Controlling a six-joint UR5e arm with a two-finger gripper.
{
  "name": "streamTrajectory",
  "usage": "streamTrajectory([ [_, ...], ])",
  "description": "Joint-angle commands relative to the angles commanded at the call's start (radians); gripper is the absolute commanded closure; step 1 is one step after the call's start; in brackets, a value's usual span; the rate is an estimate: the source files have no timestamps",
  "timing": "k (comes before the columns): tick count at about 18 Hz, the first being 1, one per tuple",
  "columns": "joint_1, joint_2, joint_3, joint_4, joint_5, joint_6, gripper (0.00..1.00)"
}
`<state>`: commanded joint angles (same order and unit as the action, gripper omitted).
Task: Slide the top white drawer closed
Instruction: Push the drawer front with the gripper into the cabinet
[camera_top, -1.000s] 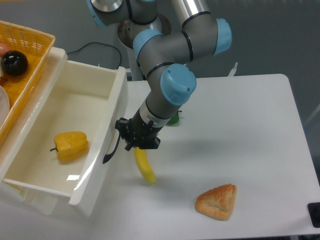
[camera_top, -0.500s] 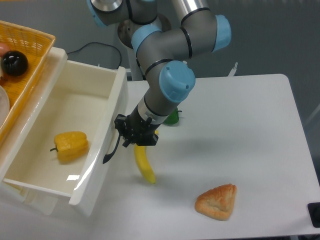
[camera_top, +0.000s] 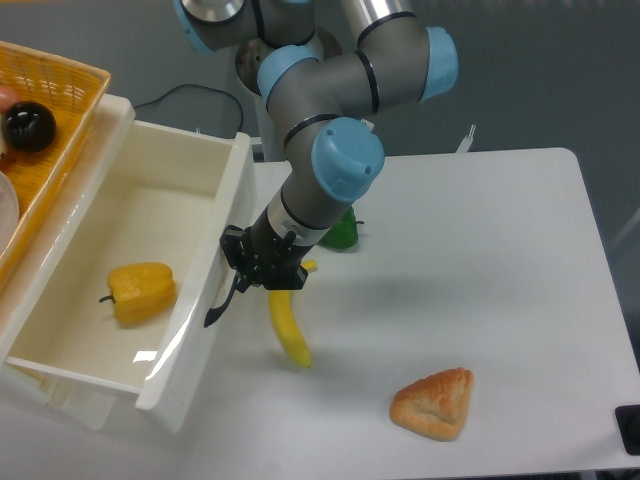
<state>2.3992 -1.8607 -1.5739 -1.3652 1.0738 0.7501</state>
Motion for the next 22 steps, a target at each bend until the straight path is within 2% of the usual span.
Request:
streamTrajectory([
  [22,-0.089,0.008,0.0,-0.002,-0.012,-0.055,0.93],
])
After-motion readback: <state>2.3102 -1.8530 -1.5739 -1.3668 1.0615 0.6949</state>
